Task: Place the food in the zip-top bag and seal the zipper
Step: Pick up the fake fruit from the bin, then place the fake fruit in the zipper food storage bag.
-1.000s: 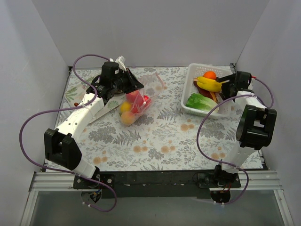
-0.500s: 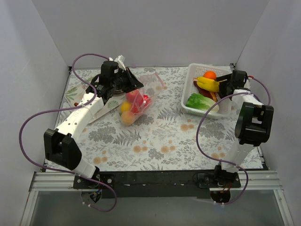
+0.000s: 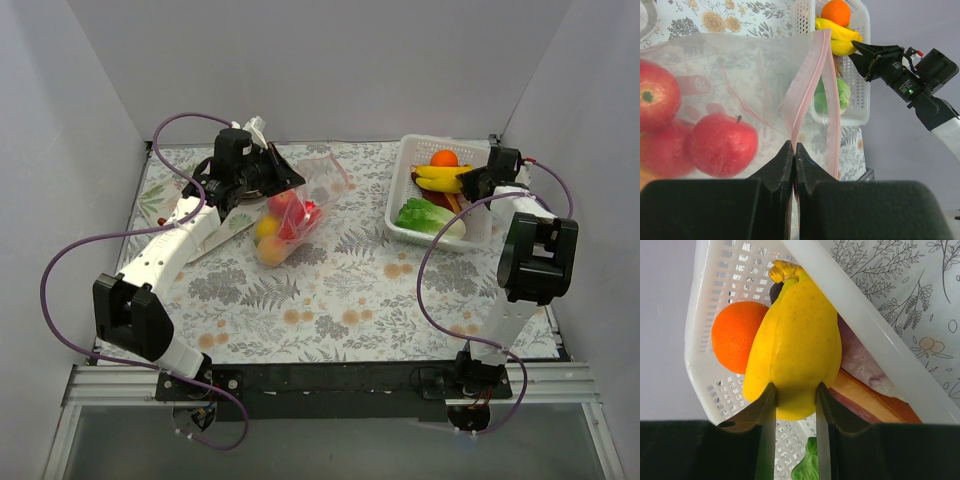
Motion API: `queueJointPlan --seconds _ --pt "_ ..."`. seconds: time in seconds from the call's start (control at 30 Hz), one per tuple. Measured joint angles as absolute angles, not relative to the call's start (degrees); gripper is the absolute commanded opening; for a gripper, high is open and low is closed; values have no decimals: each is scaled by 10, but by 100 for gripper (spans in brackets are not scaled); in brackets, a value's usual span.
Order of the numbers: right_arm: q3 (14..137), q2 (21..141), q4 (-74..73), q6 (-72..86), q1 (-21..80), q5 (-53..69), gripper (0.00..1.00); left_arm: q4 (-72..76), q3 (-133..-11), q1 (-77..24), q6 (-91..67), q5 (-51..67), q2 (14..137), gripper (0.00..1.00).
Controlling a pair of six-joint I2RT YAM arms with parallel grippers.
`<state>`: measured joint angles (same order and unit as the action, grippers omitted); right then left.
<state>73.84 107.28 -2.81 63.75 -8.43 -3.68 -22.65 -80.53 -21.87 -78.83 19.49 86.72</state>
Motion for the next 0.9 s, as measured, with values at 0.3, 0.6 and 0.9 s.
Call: queueJointPlan --seconds 0.3,0.6,0.9 --pt "738 1022 -37 565 -69 -59 15 -227 -806 -219 -788 195 868 0" --pt "770 913 -45 465 -18 -75 12 -227 -808 -219 -789 195 870 0" --pt "775 794 -45 390 76 -48 12 -227 -818 -219 -789 193 877 0"
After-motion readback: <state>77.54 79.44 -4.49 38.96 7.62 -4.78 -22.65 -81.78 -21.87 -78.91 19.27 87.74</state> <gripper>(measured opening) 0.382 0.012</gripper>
